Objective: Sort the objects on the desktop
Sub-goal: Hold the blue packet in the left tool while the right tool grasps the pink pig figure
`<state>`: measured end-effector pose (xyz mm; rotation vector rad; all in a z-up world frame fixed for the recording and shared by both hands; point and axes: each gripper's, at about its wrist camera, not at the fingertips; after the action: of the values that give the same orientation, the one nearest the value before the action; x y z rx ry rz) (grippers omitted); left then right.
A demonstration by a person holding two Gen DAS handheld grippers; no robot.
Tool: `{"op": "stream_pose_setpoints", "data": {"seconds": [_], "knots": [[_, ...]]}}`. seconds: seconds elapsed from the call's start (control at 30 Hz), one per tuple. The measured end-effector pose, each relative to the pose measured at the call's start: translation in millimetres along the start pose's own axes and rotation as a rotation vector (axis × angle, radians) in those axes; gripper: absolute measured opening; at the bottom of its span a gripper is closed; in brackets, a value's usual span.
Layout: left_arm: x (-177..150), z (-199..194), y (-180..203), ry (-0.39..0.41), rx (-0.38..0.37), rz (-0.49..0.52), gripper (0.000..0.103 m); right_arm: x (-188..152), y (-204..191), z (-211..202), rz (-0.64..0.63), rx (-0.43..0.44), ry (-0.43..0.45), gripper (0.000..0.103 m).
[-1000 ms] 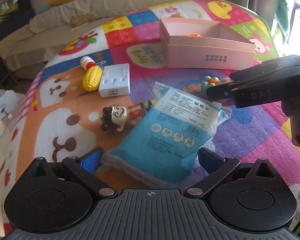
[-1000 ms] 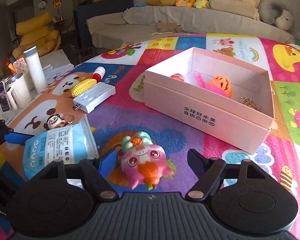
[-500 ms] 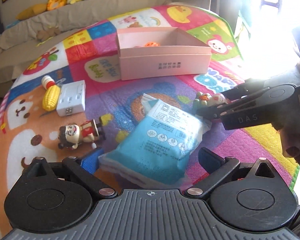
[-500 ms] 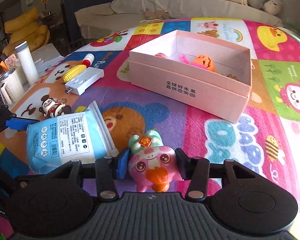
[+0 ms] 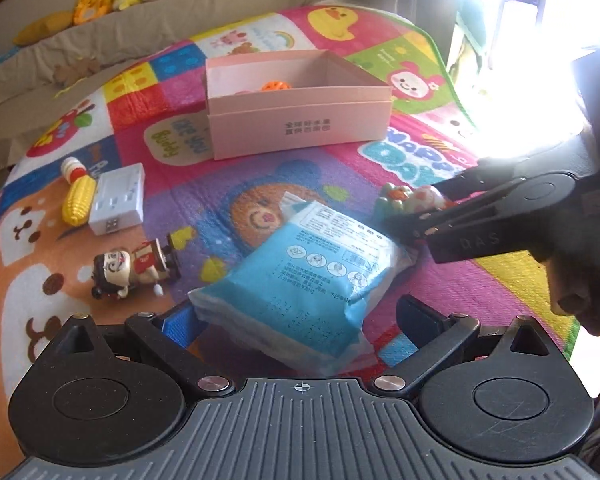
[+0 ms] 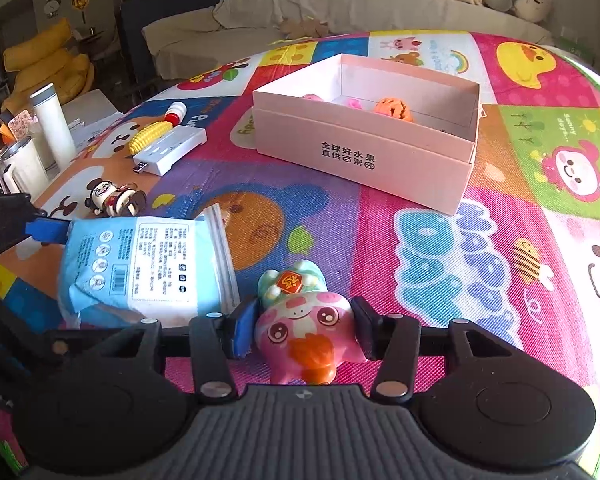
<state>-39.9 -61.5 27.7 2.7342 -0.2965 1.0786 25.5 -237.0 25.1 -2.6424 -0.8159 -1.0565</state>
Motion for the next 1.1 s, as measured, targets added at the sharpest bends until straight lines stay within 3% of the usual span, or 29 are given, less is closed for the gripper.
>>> {"op": "stream_pose_setpoints", "data": {"seconds": [0.1,0.23,0.3,0.43,0.47,0.5,0.57,0.67,0.83,1.0,1.1], "knots": [[-4.3,-4.8,4.5,0.011,-0.014,0.041,0.102,-2.3,3.1,0.3,0.007,-0.012,0.003,0.050],[-1.1,0.2,5.0,0.031,0.040,0.058,0.102,-4.7,4.8,-1.4,0.013,-0.013,0.006,0.050],[1.7,4.6,4.5,0.032,0.053,0.057,0.090,-5.6,5.6,-2.3,0.014,-0.015,0.007,0.051],[1.9,5.7,5.8,0.033,0.054,0.062,0.085,-7.2,6.9,-4.9,0.014,-0.032,0.011,0.054],[1.0,4.7,5.8,0.035,0.055,0.065,0.080,-7.5,7.9,-5.4,0.016,-0.038,0.012,0.056],[0.1,4.1,4.8,0.034,0.059,0.062,0.067,-8.1,9.2,-6.1,0.019,-0.041,0.013,0.056],[-0.8,5.2,-1.1,0.024,0.098,0.038,0.055,-8.5,11.8,-7.2,0.028,-0.041,0.014,0.059],[-1.4,4.6,-18.4,0.020,0.162,-0.022,0.050,-9.1,12.3,-8.2,0.031,-0.039,0.019,0.061],[-6.0,-4.3,-38.3,0.002,0.167,-0.086,0.052,-10.3,11.3,-9.2,0.031,-0.033,0.026,0.065],[-6.3,-2.0,-27.4,0.002,0.127,-0.065,0.071,-9.6,11.5,-7.6,0.040,-0.037,0.025,0.068],[-5.1,-0.4,-19.0,0.006,0.107,-0.049,0.077,-9.3,10.8,-10.9,0.040,-0.034,0.033,0.069]]}}
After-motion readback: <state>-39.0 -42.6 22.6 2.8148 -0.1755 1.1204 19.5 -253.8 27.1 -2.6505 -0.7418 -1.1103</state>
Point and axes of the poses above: each gripper's, at about its wrist camera, not at the fingertips, and z roughly the way its jaws point, y to its right, x to its top, and after that the axes turned 6 degrees about -z, right-handed
